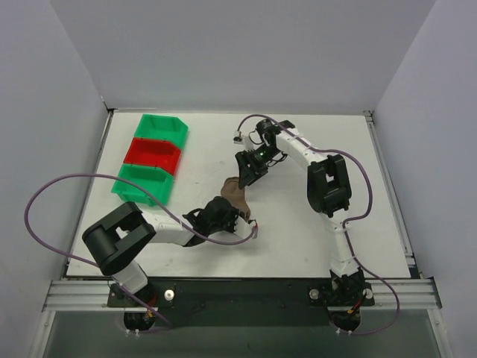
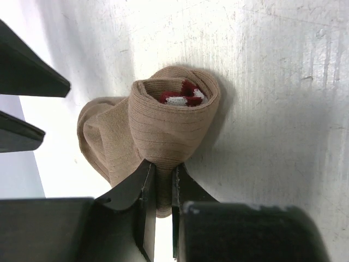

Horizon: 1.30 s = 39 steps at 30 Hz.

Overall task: Roll the socks
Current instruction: Roll the sock at the center of the board.

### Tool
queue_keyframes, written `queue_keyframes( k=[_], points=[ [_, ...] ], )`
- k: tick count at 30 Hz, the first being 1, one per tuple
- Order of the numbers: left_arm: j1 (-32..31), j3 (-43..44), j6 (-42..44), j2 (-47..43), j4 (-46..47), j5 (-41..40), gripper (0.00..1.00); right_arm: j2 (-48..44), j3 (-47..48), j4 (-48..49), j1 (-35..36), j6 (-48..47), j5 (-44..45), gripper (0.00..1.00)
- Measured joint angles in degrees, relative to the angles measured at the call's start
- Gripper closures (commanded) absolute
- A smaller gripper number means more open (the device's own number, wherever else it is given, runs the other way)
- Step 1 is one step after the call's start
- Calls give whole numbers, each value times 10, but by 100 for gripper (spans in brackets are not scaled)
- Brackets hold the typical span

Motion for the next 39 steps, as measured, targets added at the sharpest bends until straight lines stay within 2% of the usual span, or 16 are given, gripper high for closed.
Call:
queue_keyframes(
  k=[8, 10, 15, 18, 19, 21, 22, 24, 25, 34, 39],
  points=[
    [0, -3, -5, 0, 6, -1, 100, 68, 62, 13, 7, 42, 38, 38],
    [0, -3, -6, 0, 6, -2, 100, 75, 69, 8, 8, 55, 23, 36],
    [0, -3, -8, 0, 6, -1, 100, 75, 73, 8, 12, 62, 30, 38],
    [0, -3, -9, 0, 6, -1, 100, 75, 73, 8, 13, 64, 34, 50],
    [0, -2, -9, 0, 6, -1, 100, 76, 73, 8, 13, 64, 38, 60],
    [0, -2, -10, 0, 4, 0, 100, 80, 73, 9, 16, 66, 44, 73],
    [0, -2, -10, -1, 4, 0, 100, 84, 73, 9, 17, 66, 47, 84],
    [0, -2, -10, -1, 4, 0, 100, 90, 73, 8, 20, 67, 45, 92],
    [0, -2, -10, -1, 4, 0, 100, 92, 73, 8, 22, 69, 46, 100],
    [3, -9, -14, -15, 0, 1, 100, 87, 64, 19, 21, 96, 66, 100],
    [4, -30, -25, -56, -9, 1, 100, 46, 16, 62, 7, 129, 130, 100]
  ],
)
